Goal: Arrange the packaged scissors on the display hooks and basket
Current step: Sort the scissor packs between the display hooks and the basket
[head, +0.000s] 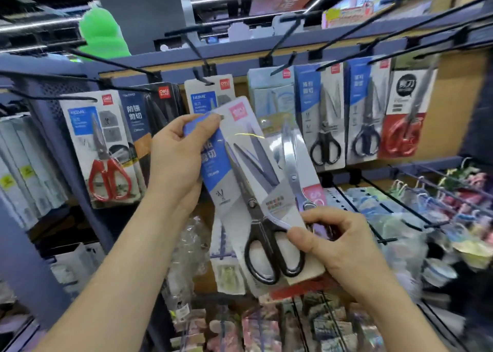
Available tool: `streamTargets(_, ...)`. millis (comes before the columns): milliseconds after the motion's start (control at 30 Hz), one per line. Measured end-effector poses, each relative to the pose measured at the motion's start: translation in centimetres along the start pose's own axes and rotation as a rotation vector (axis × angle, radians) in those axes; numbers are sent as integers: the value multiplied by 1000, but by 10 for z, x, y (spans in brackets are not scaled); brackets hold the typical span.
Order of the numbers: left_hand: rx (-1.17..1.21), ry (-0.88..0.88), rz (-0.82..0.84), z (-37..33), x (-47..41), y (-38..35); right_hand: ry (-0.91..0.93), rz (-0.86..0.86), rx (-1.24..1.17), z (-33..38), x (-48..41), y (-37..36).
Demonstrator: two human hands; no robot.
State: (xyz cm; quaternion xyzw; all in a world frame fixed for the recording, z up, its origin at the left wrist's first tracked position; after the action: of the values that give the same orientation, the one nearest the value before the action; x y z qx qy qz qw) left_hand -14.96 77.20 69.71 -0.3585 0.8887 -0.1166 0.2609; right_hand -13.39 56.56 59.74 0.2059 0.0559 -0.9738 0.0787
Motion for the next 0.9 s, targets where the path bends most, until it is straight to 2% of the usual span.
streamTargets(133, 77, 77, 2, 18, 17, -38, 18, 20, 22, -2, -4, 48)
streamTargets(300, 94, 153, 114, 33, 50, -117, 48, -90, 95, -11, -21, 112)
streamTargets(467, 17, -3, 139, 22, 61, -184, 75, -157, 38, -12, -41, 147)
streamTargets(600, -56, -199, 103, 2, 57, -197, 170, -134, 1, 1, -57, 154)
streamTargets(700, -137, -309, 36, -5, 49, -205, 161, -118, -93, 3, -67, 150)
streamTargets(800, -222, -314, -5, -1, 38, -209, 128, -98, -143, -1, -74, 146)
streamTargets(900, -261, -282, 26, 0, 32, -213, 97, -88, -183, -2, -76, 143)
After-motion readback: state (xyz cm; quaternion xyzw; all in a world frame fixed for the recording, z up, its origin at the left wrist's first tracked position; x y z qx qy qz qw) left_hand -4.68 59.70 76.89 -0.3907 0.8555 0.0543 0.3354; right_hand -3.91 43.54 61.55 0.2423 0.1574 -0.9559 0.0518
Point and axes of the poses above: each hand's wrist, its own x-axis away from the middle knuckle, its own y-axis out of the back of the hand, z = x × y, the point moved 3 cm from there along -x, towards the middle knuckle, and after that the axes turned 13 degrees about -z, right-handed, at the moved point
